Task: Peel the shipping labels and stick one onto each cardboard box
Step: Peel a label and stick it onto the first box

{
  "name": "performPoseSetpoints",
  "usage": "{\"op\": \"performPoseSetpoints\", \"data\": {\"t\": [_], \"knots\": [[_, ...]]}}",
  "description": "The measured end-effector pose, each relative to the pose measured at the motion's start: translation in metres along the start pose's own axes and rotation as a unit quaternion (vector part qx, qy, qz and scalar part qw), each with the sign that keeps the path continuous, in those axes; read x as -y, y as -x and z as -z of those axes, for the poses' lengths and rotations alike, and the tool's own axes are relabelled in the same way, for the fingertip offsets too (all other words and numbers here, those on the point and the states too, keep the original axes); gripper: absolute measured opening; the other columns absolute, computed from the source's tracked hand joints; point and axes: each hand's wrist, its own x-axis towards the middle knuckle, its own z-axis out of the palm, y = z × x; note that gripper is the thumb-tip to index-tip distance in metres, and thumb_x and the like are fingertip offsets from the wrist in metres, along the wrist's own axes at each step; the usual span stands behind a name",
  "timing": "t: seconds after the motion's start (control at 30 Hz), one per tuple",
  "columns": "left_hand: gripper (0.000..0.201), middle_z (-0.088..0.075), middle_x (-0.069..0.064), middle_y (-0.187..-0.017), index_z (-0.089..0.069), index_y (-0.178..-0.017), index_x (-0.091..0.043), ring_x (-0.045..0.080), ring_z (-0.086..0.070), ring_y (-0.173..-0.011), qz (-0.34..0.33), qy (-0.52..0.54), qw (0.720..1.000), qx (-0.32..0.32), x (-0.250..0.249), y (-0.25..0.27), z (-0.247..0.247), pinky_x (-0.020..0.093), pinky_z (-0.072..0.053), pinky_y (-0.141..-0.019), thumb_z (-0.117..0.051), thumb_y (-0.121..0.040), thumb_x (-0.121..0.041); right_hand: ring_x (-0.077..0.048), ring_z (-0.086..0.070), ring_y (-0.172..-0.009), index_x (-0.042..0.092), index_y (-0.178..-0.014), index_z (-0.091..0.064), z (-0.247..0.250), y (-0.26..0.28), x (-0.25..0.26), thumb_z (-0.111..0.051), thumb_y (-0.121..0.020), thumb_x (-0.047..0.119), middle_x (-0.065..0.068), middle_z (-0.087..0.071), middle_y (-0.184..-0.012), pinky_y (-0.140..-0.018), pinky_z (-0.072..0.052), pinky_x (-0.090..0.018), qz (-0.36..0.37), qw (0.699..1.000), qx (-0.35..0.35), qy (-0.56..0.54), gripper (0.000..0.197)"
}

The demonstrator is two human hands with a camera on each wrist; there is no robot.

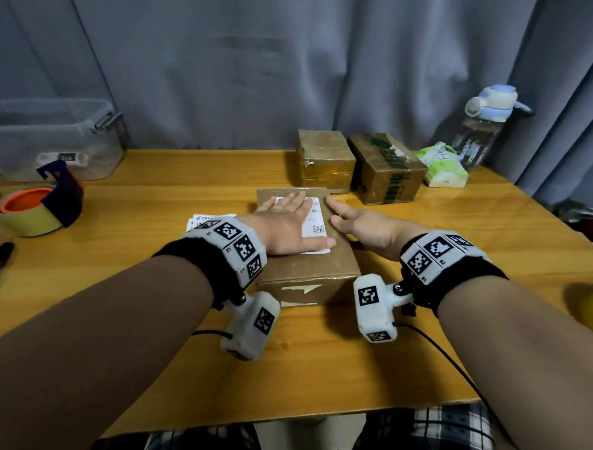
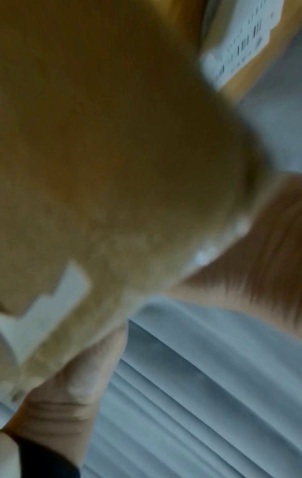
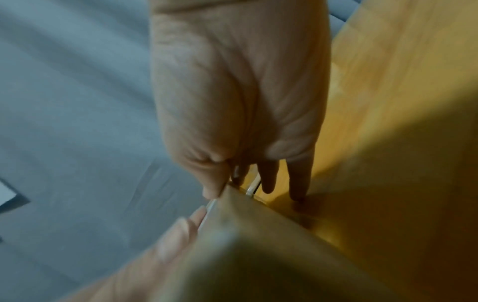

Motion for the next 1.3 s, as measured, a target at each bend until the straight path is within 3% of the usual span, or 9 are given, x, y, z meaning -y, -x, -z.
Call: {"op": "performPoseSetpoints", "data": {"t": [0.27,0.4,0.5,0.57,0.73,0.9,0.97,1.1,1.3], "knots": [[0.114,0.024,0.003,-0.156,0.018,-0.147,-0.019,0.019,0.019,-0.145,0.022,-0.010,0.999,0.038,-0.009,0.008,-0.002,0.043,0.008,-0.119,-0.025,-0.067,-0.087,-0.024,-0.020,-0.144,0.023,-0.152,-0.004,-0.004,0.003,0.011,-0.029,-0.104,0.026,-0.007,-0.016,-0.159,-0.112,-0.018,-0.026,-0.008,0.992,-0.025,0.122,0.055],[0.074,0.012,-0.001,-0.158,0.004,-0.149,-0.030,0.016,0.011,-0.146,-0.046,0.033,0.998,0.033,0.007,0.024,-0.001,0.038,0.008,-0.119,-0.015,-0.087,-0.067,-0.027,-0.023,-0.143,0.023,-0.152,-0.006,-0.003,0.005,0.018,-0.030,-0.104,0.028,-0.009,-0.019,-0.158,-0.113,-0.019,-0.029,-0.028,0.985,-0.031,0.165,0.055],[0.059,-0.012,0.000,-0.158,-0.022,-0.148,-0.024,0.016,-0.010,-0.146,-0.080,0.114,0.990,-0.029,0.019,0.027,0.003,0.030,-0.004,-0.119,-0.028,-0.095,-0.050,-0.028,-0.028,-0.141,0.010,-0.147,-0.030,-0.005,-0.001,0.033,-0.035,-0.102,0.022,-0.012,-0.031,-0.152,-0.112,-0.022,-0.033,-0.009,0.970,-0.050,0.236,0.048],[0.076,-0.014,0.004,-0.158,-0.018,-0.149,-0.018,0.019,-0.014,-0.146,-0.069,0.065,0.993,-0.064,0.018,0.021,-0.002,0.035,-0.012,-0.120,-0.040,-0.088,-0.058,-0.030,-0.025,-0.141,0.006,-0.137,-0.046,-0.016,-0.008,0.042,-0.038,-0.099,0.014,-0.008,-0.038,-0.143,-0.113,-0.020,-0.037,0.039,0.971,-0.044,0.232,0.040],[0.110,0.005,0.004,-0.159,0.003,-0.149,-0.014,0.018,0.003,-0.147,-0.002,0.024,0.999,-0.036,0.021,0.012,-0.003,0.042,-0.002,-0.120,-0.044,-0.072,-0.076,-0.017,0.004,-0.148,0.023,-0.152,-0.008,-0.040,-0.020,0.035,-0.024,-0.101,0.034,0.007,0.000,-0.161,-0.116,0.002,-0.054,0.022,0.962,-0.062,0.266,0.055],[0.122,0.013,-0.005,-0.158,0.008,-0.149,-0.021,0.015,0.009,-0.146,0.021,0.016,1.000,0.002,0.043,0.017,0.000,0.050,0.004,-0.117,-0.028,-0.054,-0.088,-0.020,0.008,-0.148,0.034,-0.151,0.004,-0.025,-0.010,0.016,-0.009,-0.097,0.056,0.016,0.011,-0.159,-0.113,0.013,-0.059,-0.027,0.948,-0.060,0.313,0.059],[0.108,0.007,-0.006,-0.159,0.003,-0.150,-0.022,0.016,0.004,-0.147,0.021,0.035,0.999,-0.015,0.054,0.023,0.001,0.048,0.004,-0.118,-0.029,-0.066,-0.082,-0.022,0.009,-0.148,0.034,-0.151,0.003,-0.016,-0.007,0.015,-0.010,-0.097,0.056,0.015,0.009,-0.159,-0.112,0.014,-0.061,-0.051,0.938,-0.067,0.337,0.059],[0.050,-0.027,0.005,-0.154,-0.034,-0.143,-0.011,0.018,-0.024,-0.142,-0.015,0.211,0.970,-0.119,0.064,0.027,0.000,0.022,-0.014,-0.113,-0.041,-0.097,-0.031,-0.022,0.009,-0.148,0.026,-0.152,-0.001,-0.021,-0.008,0.035,-0.017,-0.101,0.045,0.007,0.008,-0.160,-0.112,0.012,-0.060,-0.017,0.918,-0.066,0.391,0.058],[0.053,-0.025,0.001,-0.155,-0.030,-0.145,-0.014,0.016,-0.025,-0.142,-0.004,0.207,0.970,-0.125,0.074,0.021,-0.011,0.022,-0.016,-0.113,-0.044,-0.097,-0.030,-0.022,0.009,-0.148,0.023,-0.152,0.003,-0.060,-0.028,0.064,-0.012,-0.101,0.041,0.009,0.011,-0.160,-0.115,0.009,-0.057,0.002,0.934,-0.024,0.357,0.056]]}}
